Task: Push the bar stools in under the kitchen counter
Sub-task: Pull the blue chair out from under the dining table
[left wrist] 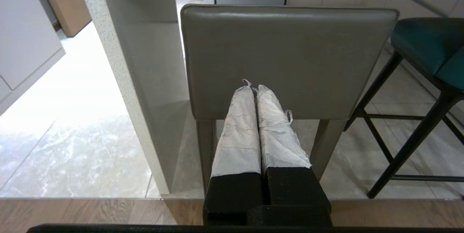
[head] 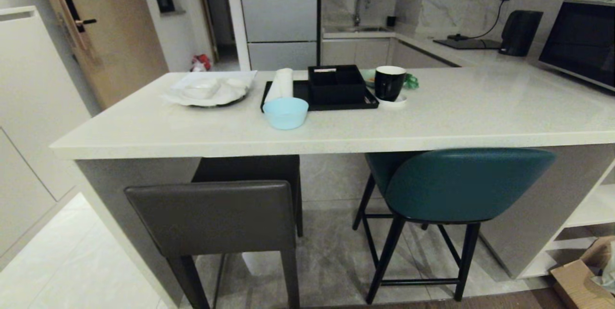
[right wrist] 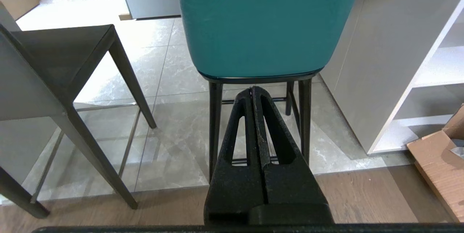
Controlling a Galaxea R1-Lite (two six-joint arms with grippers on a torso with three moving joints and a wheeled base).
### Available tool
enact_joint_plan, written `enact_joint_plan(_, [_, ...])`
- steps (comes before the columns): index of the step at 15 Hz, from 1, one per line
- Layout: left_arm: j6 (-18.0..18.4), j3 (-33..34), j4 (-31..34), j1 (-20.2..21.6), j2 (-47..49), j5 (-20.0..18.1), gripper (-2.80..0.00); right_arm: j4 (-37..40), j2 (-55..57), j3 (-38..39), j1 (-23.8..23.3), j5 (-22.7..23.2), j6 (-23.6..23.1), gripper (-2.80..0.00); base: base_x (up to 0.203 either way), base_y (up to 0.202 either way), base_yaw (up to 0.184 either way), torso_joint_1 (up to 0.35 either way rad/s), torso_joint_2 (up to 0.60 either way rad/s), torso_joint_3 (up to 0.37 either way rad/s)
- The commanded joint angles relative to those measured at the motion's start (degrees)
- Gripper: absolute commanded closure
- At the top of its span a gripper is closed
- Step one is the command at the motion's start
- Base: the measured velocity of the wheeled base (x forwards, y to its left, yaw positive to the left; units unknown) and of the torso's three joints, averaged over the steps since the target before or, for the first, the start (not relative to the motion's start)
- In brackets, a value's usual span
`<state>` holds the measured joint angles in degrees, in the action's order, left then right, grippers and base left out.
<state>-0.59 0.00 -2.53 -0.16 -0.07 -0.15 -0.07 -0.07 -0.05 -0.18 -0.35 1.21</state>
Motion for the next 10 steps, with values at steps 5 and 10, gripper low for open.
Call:
enact_joint_plan(5, [0.0,1.1,0.0,0.0,0.1,0.1,0.00,0.0,0.1,0.0,0.0,0.0,-0.1,0.00,0.001,-0.112,-0.001,0.003,0.00,0.002])
enact_joint_plan(10, [0.0,1.1,0.0,0.0,0.1,0.1,0.00,-0.1,0.0,0.0,0.0,0.1,-0.3,0.00,0.000,-0.196,0.002,0.005,0.00,0.002])
